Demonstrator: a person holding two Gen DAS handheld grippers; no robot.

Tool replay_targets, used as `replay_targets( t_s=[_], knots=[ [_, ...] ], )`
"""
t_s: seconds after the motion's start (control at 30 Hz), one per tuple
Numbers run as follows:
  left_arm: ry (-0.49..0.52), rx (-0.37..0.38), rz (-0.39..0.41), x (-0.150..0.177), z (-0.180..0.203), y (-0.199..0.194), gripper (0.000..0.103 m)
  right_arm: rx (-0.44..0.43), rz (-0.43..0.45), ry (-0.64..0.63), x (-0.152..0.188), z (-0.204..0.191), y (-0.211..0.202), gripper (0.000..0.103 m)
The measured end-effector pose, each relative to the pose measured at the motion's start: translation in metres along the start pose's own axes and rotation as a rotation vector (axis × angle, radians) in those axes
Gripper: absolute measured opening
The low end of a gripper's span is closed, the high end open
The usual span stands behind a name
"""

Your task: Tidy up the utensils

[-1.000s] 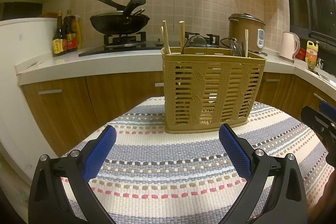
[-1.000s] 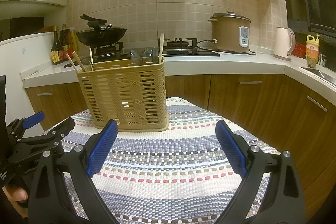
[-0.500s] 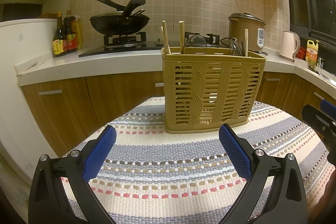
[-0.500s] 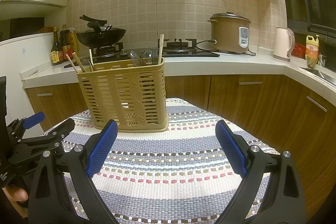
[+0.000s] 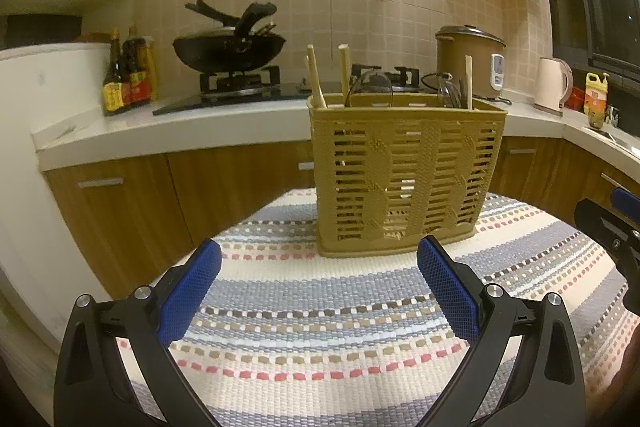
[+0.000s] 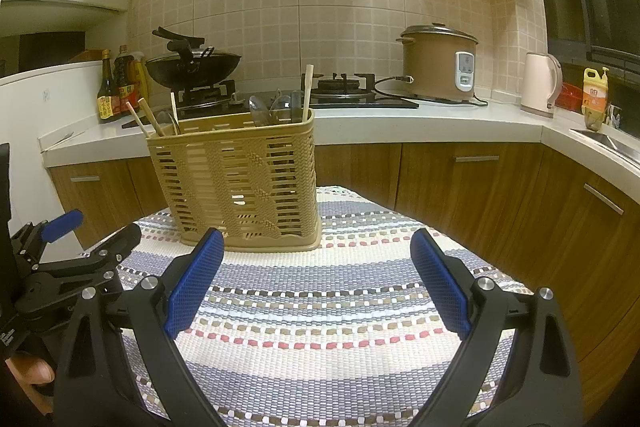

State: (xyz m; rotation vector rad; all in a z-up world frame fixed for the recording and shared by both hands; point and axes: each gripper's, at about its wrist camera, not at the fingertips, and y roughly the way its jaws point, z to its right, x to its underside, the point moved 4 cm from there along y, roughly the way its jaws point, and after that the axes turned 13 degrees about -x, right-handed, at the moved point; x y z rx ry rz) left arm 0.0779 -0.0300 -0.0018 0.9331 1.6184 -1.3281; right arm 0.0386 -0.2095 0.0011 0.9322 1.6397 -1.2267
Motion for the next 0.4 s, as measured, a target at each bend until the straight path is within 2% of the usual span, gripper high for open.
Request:
replay_targets(
  t_s=[0.2,0.4],
  knots=[
    [-0.003,-0.008,-0.005,-0.0008,-0.0017,0.0008,0.095,-0.001,0.000,0.001,0.0003,-0.0001,0.0004,0.090],
    [-0.001,0.036,-0.006,-0.0005,0.0010,-0.0007,0.095,0.001,-0.001,0.005,0.0019,0.0006,0.0008,0.090]
  ],
)
